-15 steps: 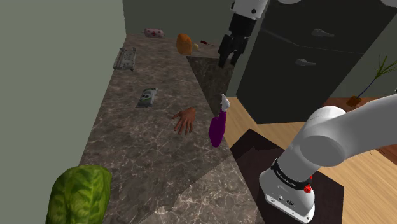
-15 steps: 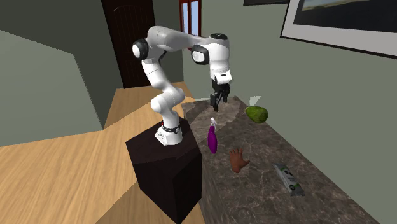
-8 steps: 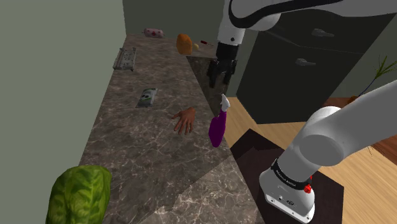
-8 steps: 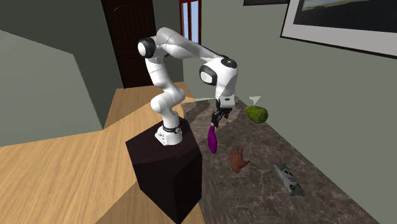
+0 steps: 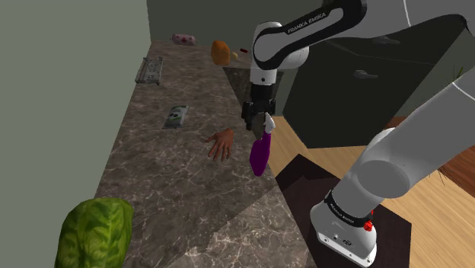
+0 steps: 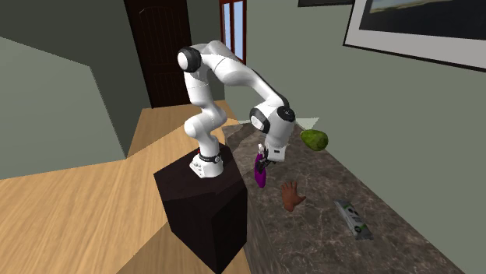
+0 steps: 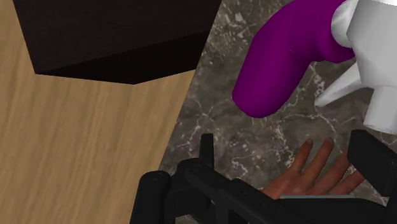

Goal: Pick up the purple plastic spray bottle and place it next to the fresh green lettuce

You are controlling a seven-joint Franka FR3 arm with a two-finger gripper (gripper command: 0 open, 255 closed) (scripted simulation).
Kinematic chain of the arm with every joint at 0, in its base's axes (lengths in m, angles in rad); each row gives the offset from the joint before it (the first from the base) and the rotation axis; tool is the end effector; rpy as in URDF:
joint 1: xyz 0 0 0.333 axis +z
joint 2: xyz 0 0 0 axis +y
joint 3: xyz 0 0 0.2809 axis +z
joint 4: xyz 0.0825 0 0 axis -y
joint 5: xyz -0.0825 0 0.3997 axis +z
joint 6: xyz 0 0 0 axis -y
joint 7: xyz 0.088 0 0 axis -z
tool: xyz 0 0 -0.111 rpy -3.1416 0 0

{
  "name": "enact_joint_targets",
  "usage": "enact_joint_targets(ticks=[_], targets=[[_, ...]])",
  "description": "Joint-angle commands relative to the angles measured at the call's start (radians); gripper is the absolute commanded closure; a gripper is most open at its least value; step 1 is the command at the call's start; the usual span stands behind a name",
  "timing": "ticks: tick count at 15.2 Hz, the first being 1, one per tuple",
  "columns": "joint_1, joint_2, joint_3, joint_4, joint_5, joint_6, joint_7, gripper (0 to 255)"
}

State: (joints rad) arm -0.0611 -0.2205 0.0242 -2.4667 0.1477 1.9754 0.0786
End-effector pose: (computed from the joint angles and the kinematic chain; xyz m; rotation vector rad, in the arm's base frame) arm 0.4382 -0.0066 0.3096 -2.9836 0.2896 0.4115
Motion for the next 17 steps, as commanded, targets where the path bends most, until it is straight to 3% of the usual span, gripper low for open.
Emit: enact_joint_targets(ticks=[1, 9, 16, 17], targets=[[-0.001, 0.054, 0.002, -0.002, 0.007, 0.024, 0.017, 0], [0.008, 0.091, 0.01, -0.075, 0.023, 0.135, 0.01, 0], [0.008, 0.091, 0.01, -0.075, 0.023, 0.135, 0.01, 0], [0.008, 0.091, 0.01, -0.075, 0.023, 0.135, 0.01, 255]])
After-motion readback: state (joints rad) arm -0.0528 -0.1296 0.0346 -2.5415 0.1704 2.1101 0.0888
